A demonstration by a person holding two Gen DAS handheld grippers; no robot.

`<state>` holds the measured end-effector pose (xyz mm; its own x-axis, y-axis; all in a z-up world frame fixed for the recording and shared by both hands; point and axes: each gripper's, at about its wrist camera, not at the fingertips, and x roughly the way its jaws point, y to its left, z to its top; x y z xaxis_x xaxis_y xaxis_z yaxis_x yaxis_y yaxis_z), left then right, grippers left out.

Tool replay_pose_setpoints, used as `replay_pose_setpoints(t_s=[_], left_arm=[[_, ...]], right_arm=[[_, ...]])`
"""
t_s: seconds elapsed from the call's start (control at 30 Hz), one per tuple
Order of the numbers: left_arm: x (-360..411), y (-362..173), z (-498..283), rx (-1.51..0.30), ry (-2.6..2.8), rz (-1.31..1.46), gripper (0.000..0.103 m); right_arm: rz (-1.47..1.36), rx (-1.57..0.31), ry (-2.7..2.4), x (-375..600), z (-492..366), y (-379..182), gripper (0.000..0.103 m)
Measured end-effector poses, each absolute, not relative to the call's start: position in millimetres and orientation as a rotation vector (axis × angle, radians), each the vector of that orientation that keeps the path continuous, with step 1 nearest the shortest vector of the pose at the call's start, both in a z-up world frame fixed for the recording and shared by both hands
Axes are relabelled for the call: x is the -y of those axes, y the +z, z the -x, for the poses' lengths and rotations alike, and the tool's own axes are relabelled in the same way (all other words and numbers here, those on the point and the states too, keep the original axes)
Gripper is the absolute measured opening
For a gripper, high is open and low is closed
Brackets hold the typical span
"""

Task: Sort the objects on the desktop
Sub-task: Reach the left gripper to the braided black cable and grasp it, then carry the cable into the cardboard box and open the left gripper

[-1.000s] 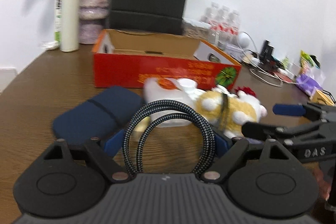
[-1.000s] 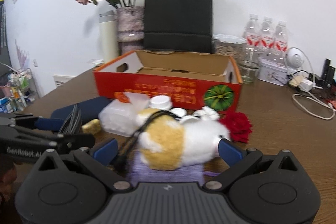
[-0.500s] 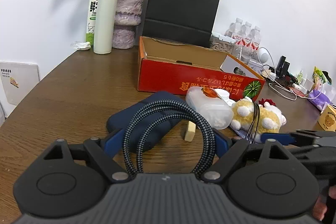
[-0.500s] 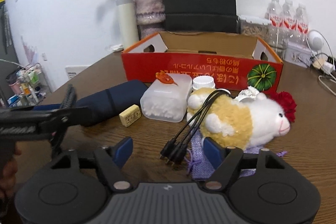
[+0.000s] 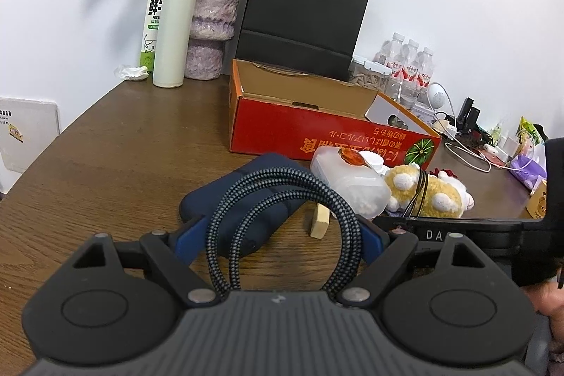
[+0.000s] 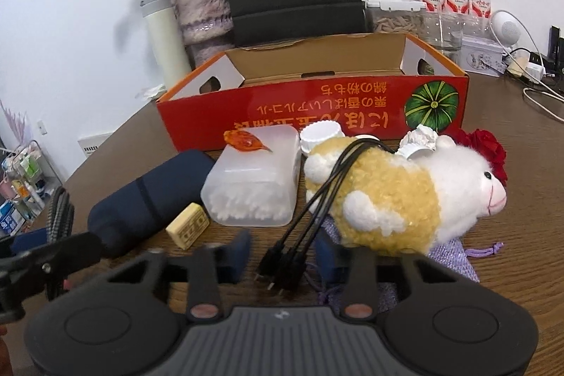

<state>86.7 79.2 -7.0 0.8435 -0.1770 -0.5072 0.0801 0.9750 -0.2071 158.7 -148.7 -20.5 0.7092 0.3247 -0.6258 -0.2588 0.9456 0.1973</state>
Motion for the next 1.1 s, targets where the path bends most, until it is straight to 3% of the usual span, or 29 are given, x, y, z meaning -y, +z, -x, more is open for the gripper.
replay_pose_setpoints(t_s=[0.1, 0.23, 0.8, 1.1], left_arm=[[-79.0, -6.6, -87.8, -0.554, -0.131, 0.18, 0.087], [-76.9, -3.8, -85.3, -0.55, -0.126, 0.178, 0.087], [-52.9, 38.7, -78.0, -0.454, -0.101, 0.146, 0.087], [-38.3, 74.1, -102.9, -0.379, -0.093, 0.137, 0.087]], right_arm=[[-0.118, -0.71, 0.327, 153.4, -159.6, -20.8, 0.018], [-0.139, -0.688, 0.343, 158.8, -155.9, -19.7, 0.01], [-0.234, -0.437, 0.457, 203.6, -128.6, 35.8, 0.009], [-0.183, -0.325, 0.47, 214.9, -156.8, 71.7, 0.009]])
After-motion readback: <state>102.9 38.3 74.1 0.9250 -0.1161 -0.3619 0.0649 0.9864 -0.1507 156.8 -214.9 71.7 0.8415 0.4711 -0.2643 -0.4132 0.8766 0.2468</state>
